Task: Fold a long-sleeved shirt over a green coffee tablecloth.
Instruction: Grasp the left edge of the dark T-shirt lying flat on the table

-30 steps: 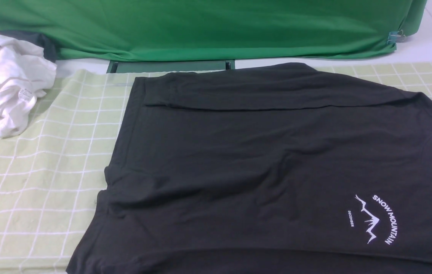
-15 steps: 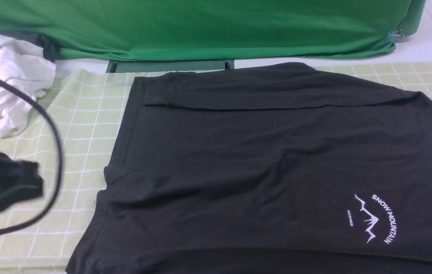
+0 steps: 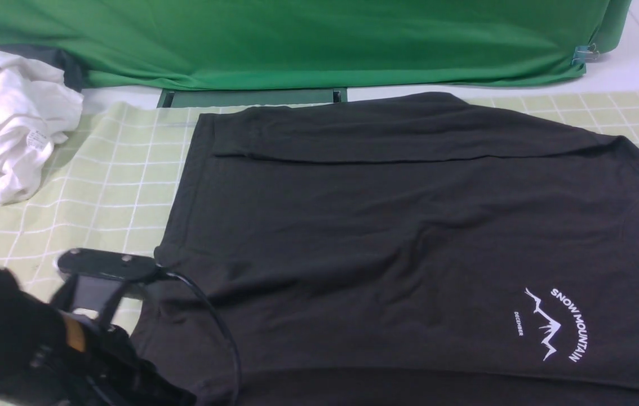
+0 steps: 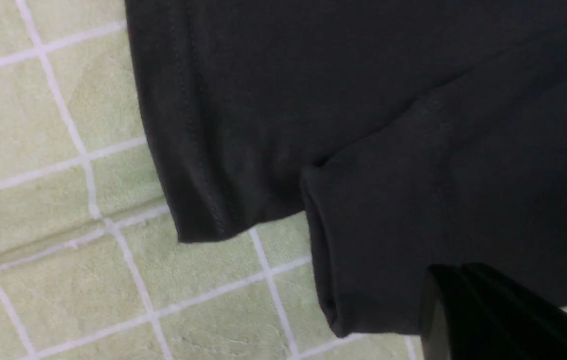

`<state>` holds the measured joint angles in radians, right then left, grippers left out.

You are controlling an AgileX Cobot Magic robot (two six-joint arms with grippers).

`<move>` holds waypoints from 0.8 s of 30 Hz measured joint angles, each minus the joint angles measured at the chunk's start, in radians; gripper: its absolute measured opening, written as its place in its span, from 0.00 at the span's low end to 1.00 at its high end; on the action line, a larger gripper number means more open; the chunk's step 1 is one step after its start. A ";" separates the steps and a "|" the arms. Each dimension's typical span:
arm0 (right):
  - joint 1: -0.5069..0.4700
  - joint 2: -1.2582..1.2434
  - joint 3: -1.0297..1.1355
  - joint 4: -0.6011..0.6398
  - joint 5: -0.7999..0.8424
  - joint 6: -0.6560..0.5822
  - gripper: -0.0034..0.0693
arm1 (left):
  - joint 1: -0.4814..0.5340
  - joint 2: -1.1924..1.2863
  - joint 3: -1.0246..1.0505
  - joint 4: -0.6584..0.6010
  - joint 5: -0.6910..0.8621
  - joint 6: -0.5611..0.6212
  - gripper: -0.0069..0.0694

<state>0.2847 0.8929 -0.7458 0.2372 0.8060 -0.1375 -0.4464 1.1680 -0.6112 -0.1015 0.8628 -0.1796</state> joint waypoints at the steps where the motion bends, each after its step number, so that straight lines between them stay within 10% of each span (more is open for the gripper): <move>1: 0.005 0.001 0.006 0.000 -0.007 0.000 0.06 | -0.016 0.021 0.000 0.028 -0.012 -0.042 0.10; 8: 0.014 0.001 0.015 0.004 -0.032 -0.001 0.06 | -0.032 0.131 0.000 0.113 -0.057 -0.159 0.22; 16: 0.014 0.001 0.015 0.004 -0.033 -0.001 0.07 | -0.032 0.232 0.000 0.141 -0.169 -0.171 0.62; 24: 0.014 0.001 0.015 0.004 -0.037 -0.002 0.08 | -0.032 0.256 0.000 0.141 -0.190 -0.176 0.65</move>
<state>0.2985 0.8942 -0.7312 0.2411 0.7694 -0.1398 -0.4788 1.4242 -0.6112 0.0398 0.6732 -0.3555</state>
